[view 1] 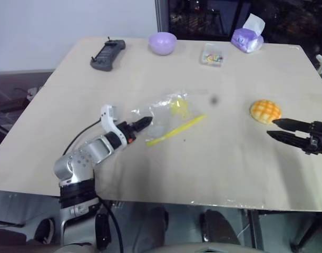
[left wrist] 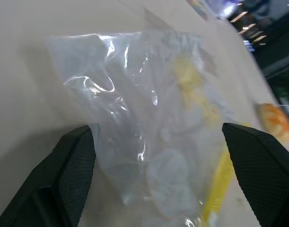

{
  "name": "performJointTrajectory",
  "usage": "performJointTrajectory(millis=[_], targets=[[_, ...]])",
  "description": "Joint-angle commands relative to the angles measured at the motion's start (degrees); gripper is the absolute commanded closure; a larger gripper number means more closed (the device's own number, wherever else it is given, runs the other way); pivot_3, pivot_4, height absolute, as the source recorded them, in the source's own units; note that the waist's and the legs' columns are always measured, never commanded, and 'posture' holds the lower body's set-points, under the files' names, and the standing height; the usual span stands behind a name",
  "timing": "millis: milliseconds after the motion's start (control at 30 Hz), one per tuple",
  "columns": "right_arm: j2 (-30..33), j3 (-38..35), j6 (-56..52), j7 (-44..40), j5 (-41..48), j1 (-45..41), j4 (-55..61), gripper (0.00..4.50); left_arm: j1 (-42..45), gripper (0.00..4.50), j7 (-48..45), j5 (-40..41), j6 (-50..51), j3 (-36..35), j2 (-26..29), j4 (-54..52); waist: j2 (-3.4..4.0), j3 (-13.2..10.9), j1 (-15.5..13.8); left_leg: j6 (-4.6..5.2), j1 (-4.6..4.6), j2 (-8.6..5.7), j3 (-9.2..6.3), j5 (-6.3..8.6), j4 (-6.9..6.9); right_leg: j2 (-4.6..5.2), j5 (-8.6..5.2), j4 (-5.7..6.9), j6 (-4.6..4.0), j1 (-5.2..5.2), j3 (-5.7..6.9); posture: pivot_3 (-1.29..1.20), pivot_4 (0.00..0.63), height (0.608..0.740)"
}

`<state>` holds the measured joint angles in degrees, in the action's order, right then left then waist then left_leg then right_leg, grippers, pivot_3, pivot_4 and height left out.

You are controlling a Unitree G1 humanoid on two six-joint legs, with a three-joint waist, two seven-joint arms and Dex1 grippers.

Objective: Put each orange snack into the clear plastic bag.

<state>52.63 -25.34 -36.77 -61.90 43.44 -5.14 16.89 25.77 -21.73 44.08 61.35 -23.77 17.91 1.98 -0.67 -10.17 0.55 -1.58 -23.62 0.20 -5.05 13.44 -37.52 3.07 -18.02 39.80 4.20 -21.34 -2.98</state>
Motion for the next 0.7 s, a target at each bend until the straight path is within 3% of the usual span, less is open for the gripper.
performJointTrajectory(millis=[33, 233, 533, 567, 700], targets=[[-0.4, -0.4, -1.5, -0.2, 4.3, -0.5, 4.0, 2.32, 0.0, 0.1, 1.3, 0.6, 2.7, 0.9, -0.9, 2.9, 0.0, 0.0, -0.1, 0.0, 0.01, 0.0, -0.03, 0.0, -0.01, 0.0, 0.0, 0.0, 0.0, 0.03, 0.03, 0.0, 0.15, 0.74], [-0.4, -0.1, -1.7, -1.2, 6.2, 0.2, 5.3, 2.32, 2.6, 0.1, 3.7, 3.6, 5.0, -2.1, -3.1, 6.2, 0.0, 0.0, -0.2, 0.0, 0.09, -0.05, -0.06, 0.0, -0.03, 0.04, 0.0, -0.03, 0.0, 0.14, 0.07, 0.0, 0.15, 0.74], [-0.2, 0.7, -0.8, -1.6, 5.3, 0.7, 4.5, 2.32, 3.4, 4.14, 4.1, 6.5, 5.6, -3.8, -4.9, 8.2, 0.02, 0.0, 0.0, 0.0, 0.07, -0.04, -0.07, 0.0, -0.03, 0.04, 0.0, -0.04, 0.0, 0.13, 0.08, 0.0, 0.15, 0.74], [-0.3, 0.9, -0.7, -1.6, 5.2, 0.7, 4.5, 2.32, 3.5, 4.42, 3.8, 7.2, 5.7, -4.0, -5.1, 8.3, 0.05, 0.0, 0.0, 0.0, 0.11, -0.04, -0.07, 0.0, -0.03, 0.04, 0.0, -0.02, 0.0, 0.14, 0.07, 0.0, 0.15, 0.74], [-0.9, 2.8, 0.1, -0.6, 3.8, 0.0, 4.4, 2.32, 3.4, 4.42, 3.3, 11.8, 7.4, -5.4, -5.8, 5.9, 0.03, 0.0, 0.2, 0.0, 0.12, -0.04, -0.05, 0.0, -0.03, 0.03, 0.0, -0.01, 0.0, 0.14, 0.05, 0.0, 0.15, 0.74]])
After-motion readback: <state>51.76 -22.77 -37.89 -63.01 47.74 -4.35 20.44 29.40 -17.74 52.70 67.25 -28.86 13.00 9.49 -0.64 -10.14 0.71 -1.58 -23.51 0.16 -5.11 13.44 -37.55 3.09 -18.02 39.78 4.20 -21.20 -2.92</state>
